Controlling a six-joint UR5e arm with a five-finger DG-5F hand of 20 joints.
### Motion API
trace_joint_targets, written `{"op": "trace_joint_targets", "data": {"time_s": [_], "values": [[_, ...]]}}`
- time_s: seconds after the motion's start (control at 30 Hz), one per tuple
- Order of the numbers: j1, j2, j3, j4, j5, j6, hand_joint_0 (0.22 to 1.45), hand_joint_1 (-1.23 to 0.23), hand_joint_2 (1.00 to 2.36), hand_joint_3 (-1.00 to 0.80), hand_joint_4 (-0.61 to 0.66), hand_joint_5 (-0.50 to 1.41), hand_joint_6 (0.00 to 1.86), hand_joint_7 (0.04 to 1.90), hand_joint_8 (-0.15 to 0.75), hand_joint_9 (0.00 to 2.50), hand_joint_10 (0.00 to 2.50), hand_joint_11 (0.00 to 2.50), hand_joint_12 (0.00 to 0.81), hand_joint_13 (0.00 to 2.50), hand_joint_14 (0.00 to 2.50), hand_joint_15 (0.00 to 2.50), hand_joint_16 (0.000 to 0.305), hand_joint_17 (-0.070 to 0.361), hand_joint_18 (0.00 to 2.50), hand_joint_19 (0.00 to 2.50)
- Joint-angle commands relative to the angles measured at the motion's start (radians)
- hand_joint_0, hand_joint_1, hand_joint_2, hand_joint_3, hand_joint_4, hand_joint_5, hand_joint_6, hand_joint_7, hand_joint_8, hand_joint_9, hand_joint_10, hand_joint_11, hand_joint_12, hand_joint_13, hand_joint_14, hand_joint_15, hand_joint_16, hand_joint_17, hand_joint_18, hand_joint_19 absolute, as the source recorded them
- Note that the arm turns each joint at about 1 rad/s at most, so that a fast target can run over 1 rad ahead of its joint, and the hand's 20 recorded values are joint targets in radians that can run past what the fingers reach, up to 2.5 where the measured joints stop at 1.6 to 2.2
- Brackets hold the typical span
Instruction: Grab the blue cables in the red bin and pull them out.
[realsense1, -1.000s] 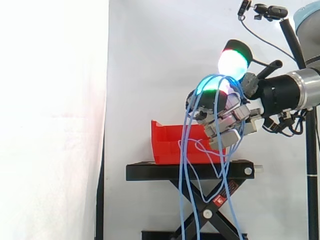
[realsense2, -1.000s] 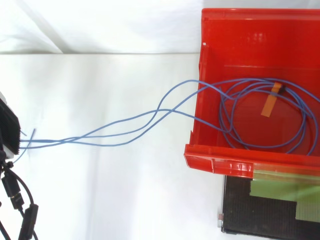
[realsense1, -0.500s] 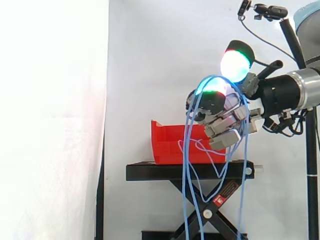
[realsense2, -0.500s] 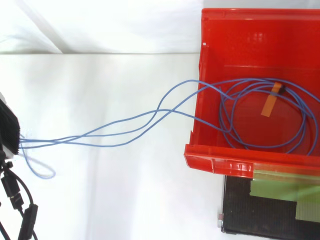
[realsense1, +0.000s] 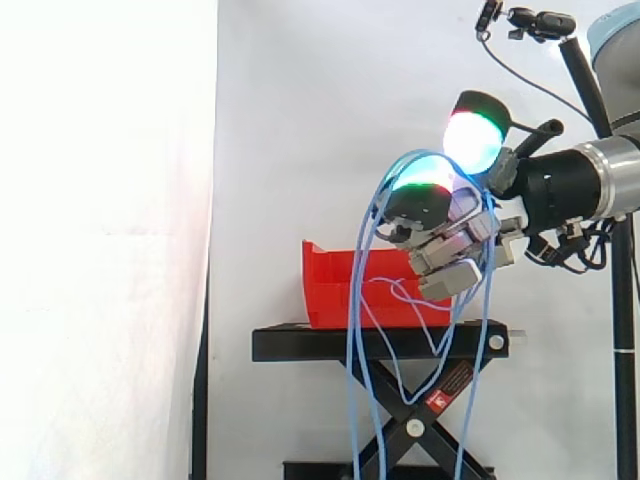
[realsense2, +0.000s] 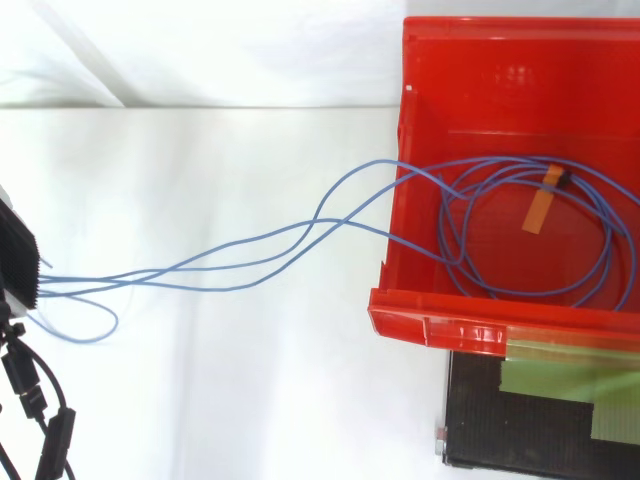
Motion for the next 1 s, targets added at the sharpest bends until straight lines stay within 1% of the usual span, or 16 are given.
{"op": "trace_joint_targets", "data": {"time_s": [0.0, 0.23, 0.33, 0.4, 0.57, 0.97], "values": [[0.0, 0.0, 0.0, 0.0, -0.001, 0.0, 0.86, -1.04, 1.01, -0.77, 0.22, 0.59, 0.66, 0.53, 0.265, 0.69, 1.12, 1.21, 0.336, 0.78, 1.37, 1.11, 0.043, 0.096, 0.73, 1.22], [0.0, 0.0, 0.0, 0.0, 0.001, 0.0, 0.87, -1.04, 1.01, -0.75, 0.21, 0.58, 0.67, 0.53, 0.266, 0.68, 1.11, 1.21, 0.338, 0.79, 1.36, 1.11, 0.043, 0.096, 0.73, 1.21], [0.0, 0.0, 0.0, 0.0, -0.001, 0.0, 0.86, -1.03, 1.01, -0.77, 0.21, 0.57, 0.67, 0.53, 0.265, 0.69, 1.08, 1.23, 0.334, 0.78, 1.35, 1.11, 0.043, 0.096, 0.73, 1.21], [0.0, 0.0, 0.0, 0.0, -0.001, 0.0, 0.82, -1.01, 1.01, -0.84, 0.22, 0.57, 0.67, 0.53, 0.27, 0.69, 1.07, 1.22, 0.341, 0.78, 1.36, 1.11, 0.043, 0.097, 0.73, 1.22], [0.0, 0.0, 0.0, 0.0, 0.001, 0.0, 0.78, -0.96, 1.0, -0.93, 0.23, 0.58, 0.66, 0.52, 0.284, 0.69, 1.07, 1.2, 0.352, 0.79, 1.38, 1.08, 0.044, 0.1, 0.74, 1.21], [0.001, 0.0, 0.0, 0.0, 0.001, -0.004, 0.76, -0.9, 1.0, -0.97, 0.24, 0.61, 0.6, 0.55, 0.294, 0.71, 1.02, 1.21, 0.358, 0.79, 1.37, 1.06, 0.046, 0.103, 0.74, 1.2]]}}
